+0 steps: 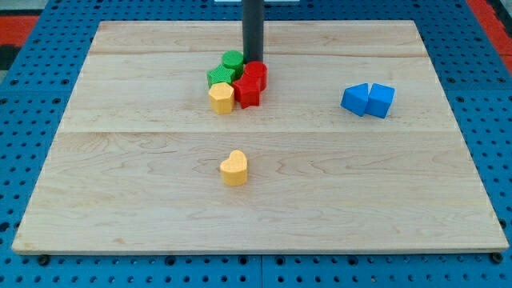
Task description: Slide the yellow hexagon towards bottom
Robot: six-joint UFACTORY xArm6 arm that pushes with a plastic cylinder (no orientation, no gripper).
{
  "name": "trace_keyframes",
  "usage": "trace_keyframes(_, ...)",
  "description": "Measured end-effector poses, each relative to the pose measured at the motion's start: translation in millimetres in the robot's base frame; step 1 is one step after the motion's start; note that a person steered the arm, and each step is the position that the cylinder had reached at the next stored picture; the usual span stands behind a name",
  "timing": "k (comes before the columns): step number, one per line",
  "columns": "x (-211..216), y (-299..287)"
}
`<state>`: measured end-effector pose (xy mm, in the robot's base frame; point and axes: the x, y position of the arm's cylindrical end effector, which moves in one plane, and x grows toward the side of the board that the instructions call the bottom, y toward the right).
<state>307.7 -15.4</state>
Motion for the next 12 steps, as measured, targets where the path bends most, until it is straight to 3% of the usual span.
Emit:
trace_keyframes(5, 36.6, -47.9)
trace_keyframes(6, 67.6, -47.3)
trace_keyframes(8, 111.5, -19.0)
trace_keyframes(9, 119.4, 38.6)
trace_keyframes(10, 150.2, 56.6)
trace_keyframes(12, 172.5, 44.2)
